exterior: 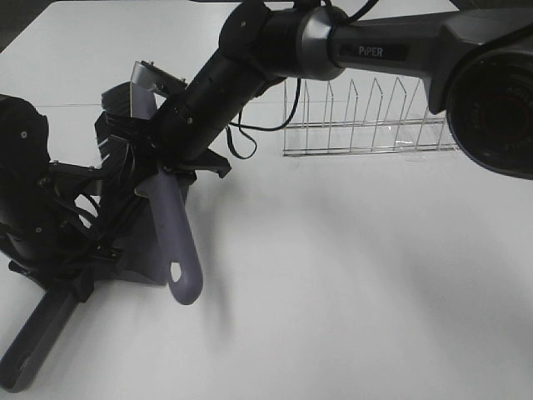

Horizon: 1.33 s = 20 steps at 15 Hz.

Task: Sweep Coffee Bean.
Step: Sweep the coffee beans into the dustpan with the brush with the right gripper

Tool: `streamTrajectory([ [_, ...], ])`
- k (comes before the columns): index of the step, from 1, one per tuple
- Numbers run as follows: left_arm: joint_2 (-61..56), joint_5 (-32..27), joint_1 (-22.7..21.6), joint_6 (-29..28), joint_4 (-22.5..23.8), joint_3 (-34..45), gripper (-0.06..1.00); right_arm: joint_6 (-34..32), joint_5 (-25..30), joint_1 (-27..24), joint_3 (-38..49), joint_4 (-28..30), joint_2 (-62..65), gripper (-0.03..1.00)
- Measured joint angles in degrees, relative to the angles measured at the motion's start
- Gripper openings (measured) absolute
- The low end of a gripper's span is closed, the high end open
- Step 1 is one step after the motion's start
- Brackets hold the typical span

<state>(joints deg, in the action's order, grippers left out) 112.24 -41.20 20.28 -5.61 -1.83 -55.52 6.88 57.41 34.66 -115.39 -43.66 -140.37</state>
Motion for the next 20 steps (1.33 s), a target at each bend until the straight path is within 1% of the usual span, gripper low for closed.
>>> streamTrajectory([
  [1, 0.0, 0.0, 0.0, 0.0, 0.0, 0.0, 0.35, -1.5, 2.4, 0.0, -2.1, 4.8, 0.0, 0.28],
  [2, 0.0, 0.0, 0.0, 0.0, 0.0, 0.0, 0.35, -4.4, 6.1, 0.0, -3.8, 12.5, 0.0, 0.28],
  [3, 0.0, 0.0, 0.0, 0.0, 0.0, 0.0, 0.35, -6.3, 8.4, 0.0, -4.5, 17.0, 0.0, 0.28],
  [4, 0.0, 0.0, 0.0, 0.0, 0.0, 0.0, 0.35, -9.8, 11.4, 0.1, -5.4, 25.7, 0.0, 0.28],
  [5, 0.0, 0.0, 0.0, 0.0, 0.0, 0.0, 0.35, -12.5, 12.4, 0.1, -5.7, 33.6, 0.0, 0.28],
  [6, 0.0, 0.0, 0.0, 0.0, 0.0, 0.0, 0.35, -14.3, 12.5, -0.1, -5.7, 39.7, 0.0, 0.28],
  [7, 0.0, 0.0, 0.0, 0.0, 0.0, 0.0, 0.35, -15.8, 12.5, -0.2, -5.7, 42.1, 0.0, 0.28],
  [9, 0.0, 0.0, 0.0, 0.0, 0.0, 0.0, 0.35, -17.4, 12.5, -0.2, -5.9, 42.6, -0.9, 0.28],
  [10, 0.0, 0.1, 0.0, 0.0, 0.0, 0.0, 0.35, -17.9, 12.7, -0.1, -5.9, 41.4, -1.8, 0.28],
  [11, 0.0, 0.1, 0.0, 0.0, 0.0, 0.0, 0.35, -17.9, 13.6, -0.1, -6.0, 38.5, -2.4, 0.28],
  [12, 0.0, 0.1, 0.0, 0.0, 0.0, 0.0, 0.35, -16.8, 13.3, 0.7, -5.9, 32.8, -3.3, 0.28],
  [16, 0.0, 0.1, 0.0, 0.0, 0.1, 0.0, 0.35, -13.8, 13.1, 4.0, -6.0, 27.4, -4.2, 0.28],
  [17, 0.0, 0.1, 0.0, 0.0, 0.1, 0.0, 0.35, -12.5, 13.0, 4.8, -6.0, 24.8, -4.8, 0.28],
  [20, 0.0, 0.0, 0.0, 0.0, 0.2, 0.0, 0.35, -7.5, 13.1, 4.9, -6.8, 15.0, -5.8, 0.28],
])
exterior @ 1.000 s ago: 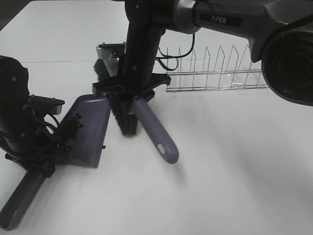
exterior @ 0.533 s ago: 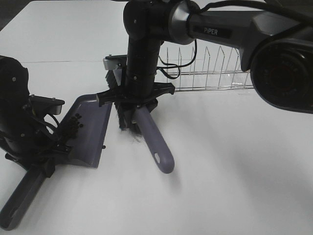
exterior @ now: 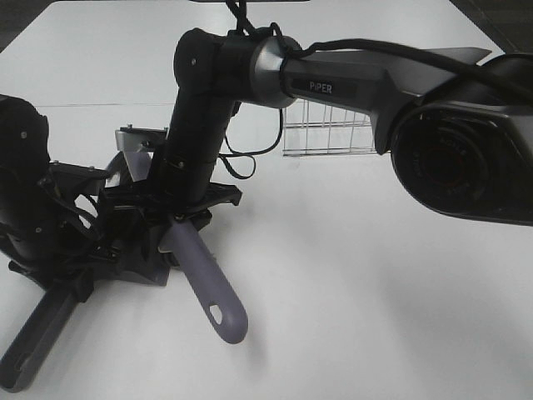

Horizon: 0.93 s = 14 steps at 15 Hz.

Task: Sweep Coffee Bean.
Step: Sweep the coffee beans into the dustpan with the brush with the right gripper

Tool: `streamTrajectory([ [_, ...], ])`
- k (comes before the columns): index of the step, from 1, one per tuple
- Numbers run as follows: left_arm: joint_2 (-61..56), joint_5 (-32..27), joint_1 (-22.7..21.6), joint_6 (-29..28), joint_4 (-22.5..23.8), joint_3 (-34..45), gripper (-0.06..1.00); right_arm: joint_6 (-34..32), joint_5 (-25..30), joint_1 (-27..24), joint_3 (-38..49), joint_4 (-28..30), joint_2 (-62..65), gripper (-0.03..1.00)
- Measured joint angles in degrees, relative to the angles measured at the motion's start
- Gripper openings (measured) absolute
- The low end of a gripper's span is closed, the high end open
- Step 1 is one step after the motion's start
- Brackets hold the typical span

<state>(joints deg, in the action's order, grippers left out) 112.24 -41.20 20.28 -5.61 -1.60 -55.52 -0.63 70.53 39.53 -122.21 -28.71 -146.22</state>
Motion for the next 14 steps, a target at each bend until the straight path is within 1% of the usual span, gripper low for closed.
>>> streamTrajectory([
  [1, 0.0, 0.0, 0.0, 0.0, 0.0, 0.0, 0.35, 1.7, 0.0, -0.1, -1.2, -2.3, 0.0, 0.28],
  [3, 0.0, 0.0, 0.0, 0.0, 0.1, 0.0, 0.35, 3.1, -0.5, 0.0, -4.0, -3.9, 0.0, 0.28],
  [4, 0.0, 0.0, 0.0, 0.0, 0.1, 0.0, 0.35, 3.2, -1.1, 0.0, -6.4, -3.8, -0.1, 0.28],
  [5, 0.0, -0.1, 0.0, 0.0, 0.1, 0.0, 0.35, 3.3, -1.3, -0.9, -10.8, -3.2, -0.5, 0.28],
  [7, 0.0, -0.1, 0.0, 0.0, 0.1, 0.0, 0.35, 2.5, 0.0, -1.9, -13.6, 0.5, -0.5, 0.28],
  [9, 0.0, -0.1, 0.0, 0.2, 0.2, 0.0, 0.35, -0.6, 0.0, -2.8, -14.4, 6.6, -0.5, 0.28],
  [10, 0.0, -0.2, 0.0, 0.3, 0.3, 0.0, 0.35, -1.9, 0.1, -3.1, -14.4, 8.4, -0.5, 0.28],
  [14, -0.7, -1.7, 0.0, -0.3, 1.1, 0.5, 0.35, -3.6, 0.1, -3.0, -14.4, 11.5, 2.3, 0.28],
])
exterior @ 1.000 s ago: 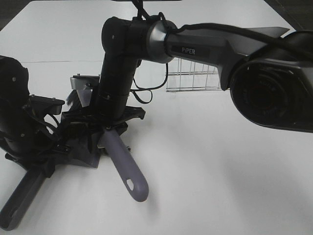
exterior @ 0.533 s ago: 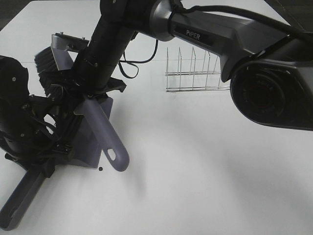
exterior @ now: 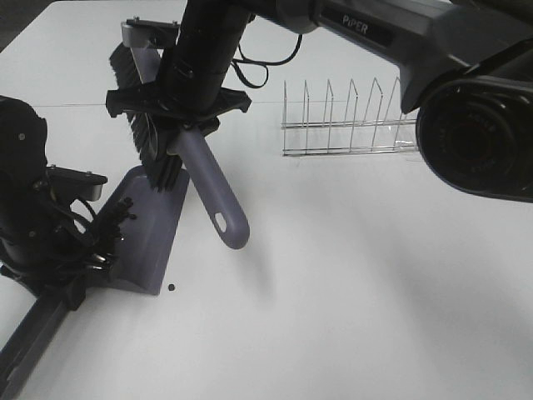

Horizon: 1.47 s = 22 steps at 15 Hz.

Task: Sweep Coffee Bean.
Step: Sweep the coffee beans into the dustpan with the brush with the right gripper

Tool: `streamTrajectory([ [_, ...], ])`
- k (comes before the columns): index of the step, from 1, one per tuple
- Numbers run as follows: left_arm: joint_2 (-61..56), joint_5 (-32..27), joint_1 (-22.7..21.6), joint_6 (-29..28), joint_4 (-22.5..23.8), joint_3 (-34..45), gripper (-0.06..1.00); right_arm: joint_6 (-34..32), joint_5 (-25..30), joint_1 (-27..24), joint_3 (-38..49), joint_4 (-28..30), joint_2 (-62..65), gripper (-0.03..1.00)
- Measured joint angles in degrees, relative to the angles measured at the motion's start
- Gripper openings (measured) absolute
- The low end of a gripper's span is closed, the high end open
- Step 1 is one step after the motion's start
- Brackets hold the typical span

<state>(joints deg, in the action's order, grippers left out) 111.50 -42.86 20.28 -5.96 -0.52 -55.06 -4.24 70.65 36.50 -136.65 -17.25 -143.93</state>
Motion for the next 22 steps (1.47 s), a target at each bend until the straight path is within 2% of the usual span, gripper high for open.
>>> streamTrajectory([
  [5, -8.4, -5.5, 0.0, -0.6, 2.7, 4.9, 0.35, -1.4, 0.0, 0.1, 1.1, 2.3, 4.8, 0.28],
  [9, -9.2, -1.0, 0.0, 1.7, 2.6, 9.3, 0.35, -4.5, -0.1, 0.1, 16.2, 13.6, 13.1, 0.28],
  [10, -9.2, 0.4, 0.0, 3.1, 2.5, 9.4, 0.35, -5.6, -0.1, 0.1, 20.8, 14.7, 14.4, 0.28],
  [12, -8.4, 1.8, 0.0, 5.2, 2.1, 9.4, 0.35, -6.8, -0.1, 0.4, 27.4, 14.8, 15.4, 0.28],
  [16, -5.8, 2.9, 0.0, 6.0, 1.9, 9.4, 0.35, -8.5, -0.1, 3.1, 35.3, 15.2, 15.5, 0.28],
  [22, -5.1, 2.9, 0.0, 5.0, 1.8, 9.2, 0.35, -11.4, 0.2, 6.7, 36.3, 15.6, 11.7, 0.28],
])
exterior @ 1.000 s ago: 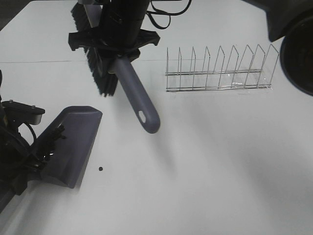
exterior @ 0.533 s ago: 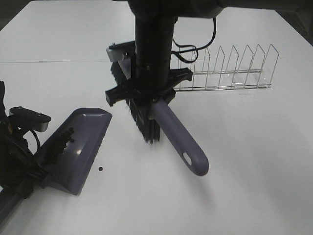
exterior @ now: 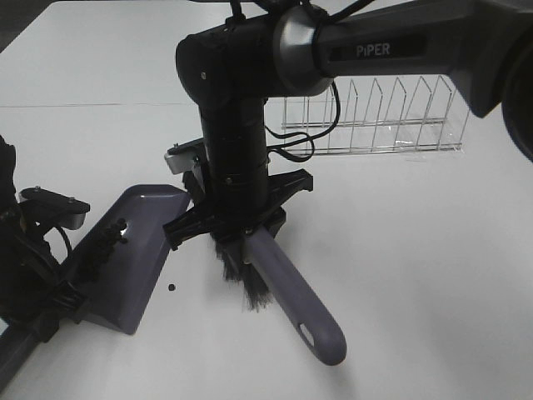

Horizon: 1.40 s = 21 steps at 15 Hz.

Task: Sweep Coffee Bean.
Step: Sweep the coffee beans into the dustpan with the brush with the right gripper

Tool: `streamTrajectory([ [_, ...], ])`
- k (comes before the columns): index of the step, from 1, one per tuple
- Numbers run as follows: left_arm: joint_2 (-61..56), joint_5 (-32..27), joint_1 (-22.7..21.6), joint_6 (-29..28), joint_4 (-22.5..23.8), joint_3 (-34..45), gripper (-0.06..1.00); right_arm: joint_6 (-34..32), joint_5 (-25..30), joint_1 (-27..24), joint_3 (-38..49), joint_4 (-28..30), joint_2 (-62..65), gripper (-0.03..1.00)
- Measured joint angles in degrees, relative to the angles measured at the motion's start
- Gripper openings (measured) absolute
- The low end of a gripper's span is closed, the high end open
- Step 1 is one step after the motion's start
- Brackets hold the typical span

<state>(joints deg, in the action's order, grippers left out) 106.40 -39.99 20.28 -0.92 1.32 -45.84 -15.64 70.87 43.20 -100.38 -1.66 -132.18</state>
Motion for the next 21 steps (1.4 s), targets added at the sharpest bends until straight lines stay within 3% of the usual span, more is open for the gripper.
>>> streamTrajectory([
  [7, 0.0, -0.1, 0.0, -0.3, -0.5, 0.0, 0.35, 2.6, -4.1, 2.8, 0.0, -13.1, -2.2, 0.28],
  [11, 0.0, -0.1, 0.0, -1.0, -1.3, 0.0, 0.35, 6.4, -14.4, 2.8, 0.0, -26.1, -4.6, 0.28],
  [13, 0.0, 0.0, 0.0, -3.1, -1.3, 0.0, 0.35, 9.5, -16.7, 2.6, 0.0, -29.9, -4.6, 0.28],
  [18, 0.0, 0.5, 0.0, -4.3, -2.2, 0.0, 0.35, 14.4, -17.2, -1.3, 0.1, -33.9, -3.0, 0.28],
  [21, 0.0, 1.5, 0.0, -4.3, -3.1, 0.0, 0.35, 18.6, -19.7, -5.6, 0.1, -41.0, -0.7, 0.28],
])
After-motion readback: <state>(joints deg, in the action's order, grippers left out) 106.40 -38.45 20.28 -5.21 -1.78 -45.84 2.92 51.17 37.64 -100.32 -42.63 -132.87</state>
